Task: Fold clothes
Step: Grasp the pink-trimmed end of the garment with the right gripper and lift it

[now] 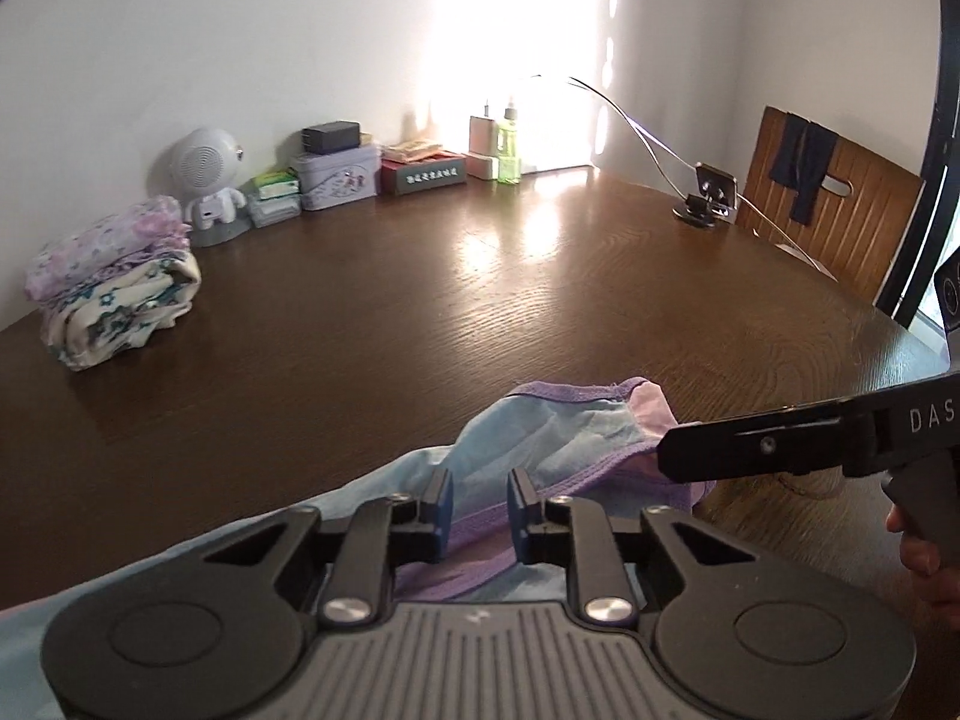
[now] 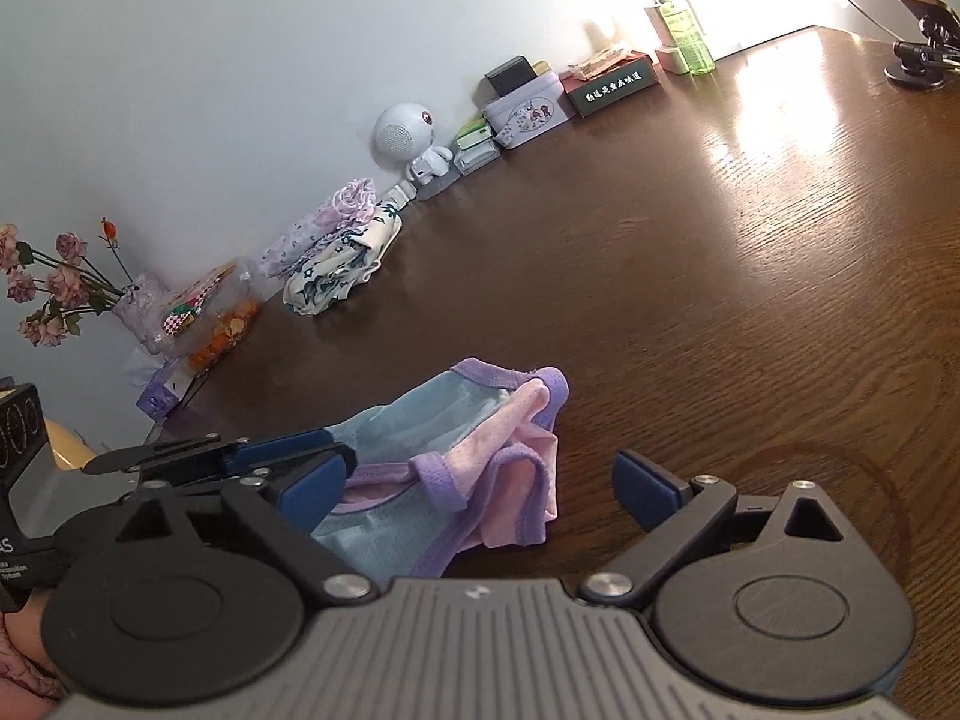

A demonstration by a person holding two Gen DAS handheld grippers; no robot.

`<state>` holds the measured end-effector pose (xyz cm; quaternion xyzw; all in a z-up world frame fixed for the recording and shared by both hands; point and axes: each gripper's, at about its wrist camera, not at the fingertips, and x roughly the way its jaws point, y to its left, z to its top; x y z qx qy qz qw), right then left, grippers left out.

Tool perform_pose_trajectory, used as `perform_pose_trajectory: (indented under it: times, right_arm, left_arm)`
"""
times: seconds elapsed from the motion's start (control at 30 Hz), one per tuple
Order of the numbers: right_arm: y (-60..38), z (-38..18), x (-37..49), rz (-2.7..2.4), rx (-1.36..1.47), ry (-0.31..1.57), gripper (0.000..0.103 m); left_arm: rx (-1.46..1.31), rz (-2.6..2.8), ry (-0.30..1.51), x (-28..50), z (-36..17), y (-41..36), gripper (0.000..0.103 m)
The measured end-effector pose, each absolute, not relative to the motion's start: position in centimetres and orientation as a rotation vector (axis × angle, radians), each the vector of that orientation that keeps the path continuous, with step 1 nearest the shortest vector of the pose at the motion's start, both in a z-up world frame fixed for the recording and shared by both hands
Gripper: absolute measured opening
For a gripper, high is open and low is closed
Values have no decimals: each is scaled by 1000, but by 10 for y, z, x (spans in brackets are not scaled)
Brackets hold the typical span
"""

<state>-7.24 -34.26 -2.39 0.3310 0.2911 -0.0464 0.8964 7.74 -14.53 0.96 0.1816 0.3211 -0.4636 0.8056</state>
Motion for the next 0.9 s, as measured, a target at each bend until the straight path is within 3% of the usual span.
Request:
perform_pose_trajectory:
  times: [0.27, 0.57, 0.73, 0.9]
  right_arm:
    - [-338, -27, -61, -119, 713, 587, 77]
    - [-328, -36, -62, -181, 776, 532, 53]
    - [-322, -42, -59, -197, 800, 526, 25]
    - [-323, -46, -59, -216, 825, 519, 19]
  left_arm:
    - [389, -1054, 727, 85, -6, -154, 15]
    - [348, -1078, 720, 89, -7, -148, 15]
    - [328, -1081, 709, 88, -9, -145, 15]
    - [321, -1079, 703, 88, -10, -144, 15]
